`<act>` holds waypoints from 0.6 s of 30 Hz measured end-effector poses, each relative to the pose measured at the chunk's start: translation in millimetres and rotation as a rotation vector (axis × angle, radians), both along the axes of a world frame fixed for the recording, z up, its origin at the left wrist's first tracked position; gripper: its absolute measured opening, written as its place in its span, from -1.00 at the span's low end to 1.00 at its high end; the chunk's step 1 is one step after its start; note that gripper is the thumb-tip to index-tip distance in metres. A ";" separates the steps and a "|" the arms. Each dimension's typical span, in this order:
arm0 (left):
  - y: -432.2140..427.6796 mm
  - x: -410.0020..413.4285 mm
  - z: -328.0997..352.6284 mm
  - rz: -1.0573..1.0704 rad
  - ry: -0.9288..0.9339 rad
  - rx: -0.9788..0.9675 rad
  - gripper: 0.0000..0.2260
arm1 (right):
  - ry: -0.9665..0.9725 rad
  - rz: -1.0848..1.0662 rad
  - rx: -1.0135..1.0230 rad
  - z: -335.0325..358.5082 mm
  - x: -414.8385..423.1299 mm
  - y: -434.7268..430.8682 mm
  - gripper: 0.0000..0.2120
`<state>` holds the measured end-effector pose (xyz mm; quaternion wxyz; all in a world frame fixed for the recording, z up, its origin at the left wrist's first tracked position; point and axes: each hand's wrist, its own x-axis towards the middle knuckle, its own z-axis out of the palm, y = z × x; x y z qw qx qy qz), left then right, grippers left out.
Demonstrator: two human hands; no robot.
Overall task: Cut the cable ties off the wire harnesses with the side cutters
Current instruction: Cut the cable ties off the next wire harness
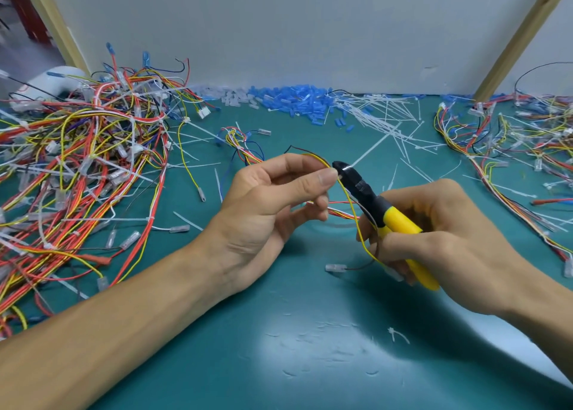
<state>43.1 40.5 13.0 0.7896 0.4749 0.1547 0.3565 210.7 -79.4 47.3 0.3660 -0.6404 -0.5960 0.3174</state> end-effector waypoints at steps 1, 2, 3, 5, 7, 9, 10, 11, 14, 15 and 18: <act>0.2 -0.4 -0.2 0.006 0.002 0.015 -0.95 | -0.004 -0.010 0.011 -0.9 -1.3 0.3 -0.90; 0.5 -0.6 -0.4 0.013 0.009 0.035 -0.95 | -0.015 -0.019 0.020 -1.9 -1.8 0.4 -0.91; 0.3 -0.7 -0.8 0.021 0.020 0.054 -0.94 | -0.026 -0.022 0.022 -2.6 -1.9 0.7 -0.92; -0.4 -0.9 -1.1 0.034 0.039 0.074 -0.95 | -0.003 -0.013 0.007 -2.6 -1.1 0.4 -0.95; -0.8 -1.1 -0.8 0.034 0.045 0.084 -0.96 | 0.041 0.003 -0.007 -0.7 0.2 -0.9 -0.94; -0.7 -1.9 0.2 0.040 0.051 0.092 -0.96 | 0.030 0.000 0.017 -0.2 -0.1 -1.5 -0.91; -0.4 -2.5 0.5 0.049 0.054 0.091 -0.96 | 0.005 -0.004 0.035 -1.1 -0.3 -1.0 -0.89; -0.2 -2.8 0.7 0.058 0.057 0.087 -0.95 | -0.027 -0.005 0.046 -2.3 -0.5 -0.6 -0.87; 0.1 -2.7 0.4 0.079 0.073 0.079 -0.90 | -0.087 -0.014 0.040 -2.7 -0.6 1.1 -0.81; -0.2 -2.6 0.2 0.078 0.075 0.082 -0.91 | -0.068 -0.018 0.038 -2.2 0.1 1.3 -0.79; -1.5 -2.5 0.6 0.070 0.069 0.095 -0.96 | -0.005 -0.003 0.033 -0.7 0.5 -0.4 -0.75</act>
